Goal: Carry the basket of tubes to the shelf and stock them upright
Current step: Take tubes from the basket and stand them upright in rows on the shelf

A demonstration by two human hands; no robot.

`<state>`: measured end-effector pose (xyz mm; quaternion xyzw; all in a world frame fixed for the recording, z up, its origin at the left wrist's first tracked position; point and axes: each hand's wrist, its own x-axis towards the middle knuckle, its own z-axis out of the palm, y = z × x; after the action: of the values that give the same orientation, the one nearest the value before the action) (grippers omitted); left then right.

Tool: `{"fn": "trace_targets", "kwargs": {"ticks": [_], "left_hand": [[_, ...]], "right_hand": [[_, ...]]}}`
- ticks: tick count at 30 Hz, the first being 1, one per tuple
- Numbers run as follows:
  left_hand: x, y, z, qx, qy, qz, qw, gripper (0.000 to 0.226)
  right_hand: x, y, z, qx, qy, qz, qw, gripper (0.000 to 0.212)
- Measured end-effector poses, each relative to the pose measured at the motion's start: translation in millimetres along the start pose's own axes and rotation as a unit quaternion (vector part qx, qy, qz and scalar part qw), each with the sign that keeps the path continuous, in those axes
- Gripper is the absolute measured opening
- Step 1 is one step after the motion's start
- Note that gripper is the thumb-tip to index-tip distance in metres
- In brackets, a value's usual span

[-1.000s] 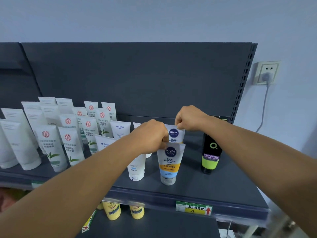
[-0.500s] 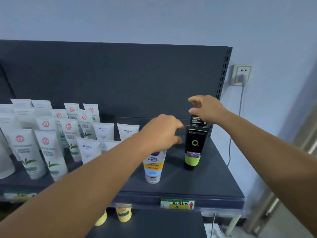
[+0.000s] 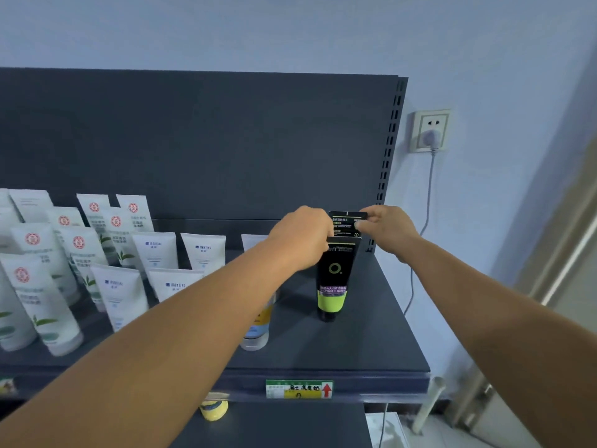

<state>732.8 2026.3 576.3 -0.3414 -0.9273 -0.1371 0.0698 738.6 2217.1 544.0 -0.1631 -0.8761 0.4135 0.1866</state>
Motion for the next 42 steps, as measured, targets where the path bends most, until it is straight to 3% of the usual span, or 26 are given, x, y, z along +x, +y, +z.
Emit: {"fn": "trace_targets", "kwargs": {"ticks": [5, 15, 31, 35, 39, 42], "left_hand": [[-5.9, -0.5, -2.5, -0.046, 0.004, -0.016, 0.999, 0.012], [-47.1, 12.9, -9.5, -0.068, 0.014, 0.017, 0.997, 0.012], [-55.5, 18.8, -9.5, -0.045, 0.031, 0.018, 0.998, 0.014], [-52.8, 17.0, -9.4, -0.031, 0.031, 0.021, 0.999, 0.015], [-49.7, 15.6, -8.0, -0.024, 0.024, 0.035, 0.999, 0.014], [-46.9, 14.6, -8.5, -0.034, 0.012, 0.041, 0.999, 0.014]], "right_hand": [[4.2, 0.8, 8.9, 0.015, 0.017, 0.026, 0.999, 0.011], [-33.8, -6.3, -8.4, 0.007, -0.032, 0.006, 0.999, 0.010], [-51.2, -12.3, -2.3, -0.038, -0.021, -0.025, 0.999, 0.020], [-48.9, -22.3, -11.4, -0.082, -0.085, -0.039, 0.992, 0.026], [-43.2, -30.6, -25.2, -0.055, -0.148, -0.083, 0.984, 0.024], [-40.0, -39.0, -32.6, -0.105, -0.187, -0.133, 0.968, 0.039]]}}
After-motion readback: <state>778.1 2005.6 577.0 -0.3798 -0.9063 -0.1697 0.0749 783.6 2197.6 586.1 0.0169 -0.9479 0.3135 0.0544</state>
